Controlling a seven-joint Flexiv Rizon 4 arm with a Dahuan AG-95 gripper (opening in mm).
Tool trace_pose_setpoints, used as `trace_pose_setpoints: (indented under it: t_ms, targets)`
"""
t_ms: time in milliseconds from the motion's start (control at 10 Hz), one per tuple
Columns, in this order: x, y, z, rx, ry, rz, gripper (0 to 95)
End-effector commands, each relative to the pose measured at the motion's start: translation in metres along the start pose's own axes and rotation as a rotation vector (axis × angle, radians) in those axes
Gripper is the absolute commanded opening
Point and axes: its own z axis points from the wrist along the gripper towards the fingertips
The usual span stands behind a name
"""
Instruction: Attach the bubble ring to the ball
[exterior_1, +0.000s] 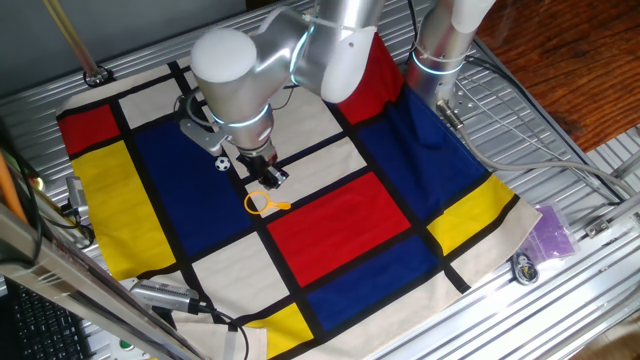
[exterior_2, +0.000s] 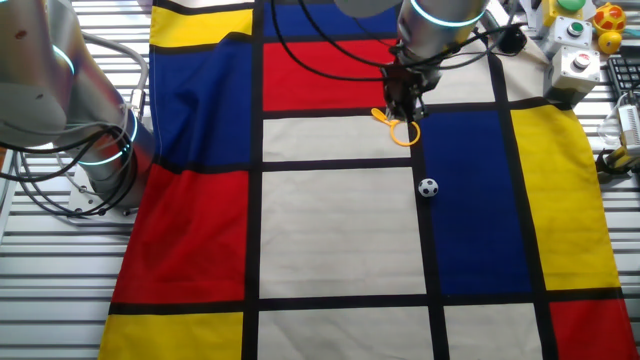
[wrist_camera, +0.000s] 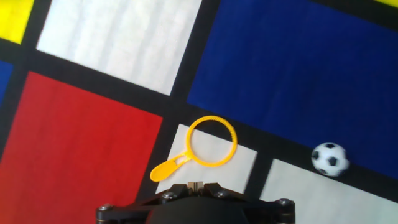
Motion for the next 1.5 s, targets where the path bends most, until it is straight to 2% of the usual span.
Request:
trace_pose_setpoints:
  t_ms: [100,300,400,900,1000,1200,1500]
  targets:
    - [-0.0001,-0.0004,0.0011,0.012,0.011,-0.145,0.0]
    - [-0.0001,-0.0004,0.0011,0.015,0.016,-0.305,0.0]
    - [-0.0001,-0.0004,0.0011,0.020,0.023,-0.460,0.0]
    - [-0.0001,-0.0004,0.0011,0.024,0.039,-1.119,0.0]
    - [-0.0001,-0.0004,0.0011,0.023,0.039,-1.171,0.0]
    - [-0.0001,-0.0004,0.0011,0.025,0.050,-1.347,0.0]
    - [-0.0001,-0.0004,0.0011,0.035,0.060,-1.454,0.0]
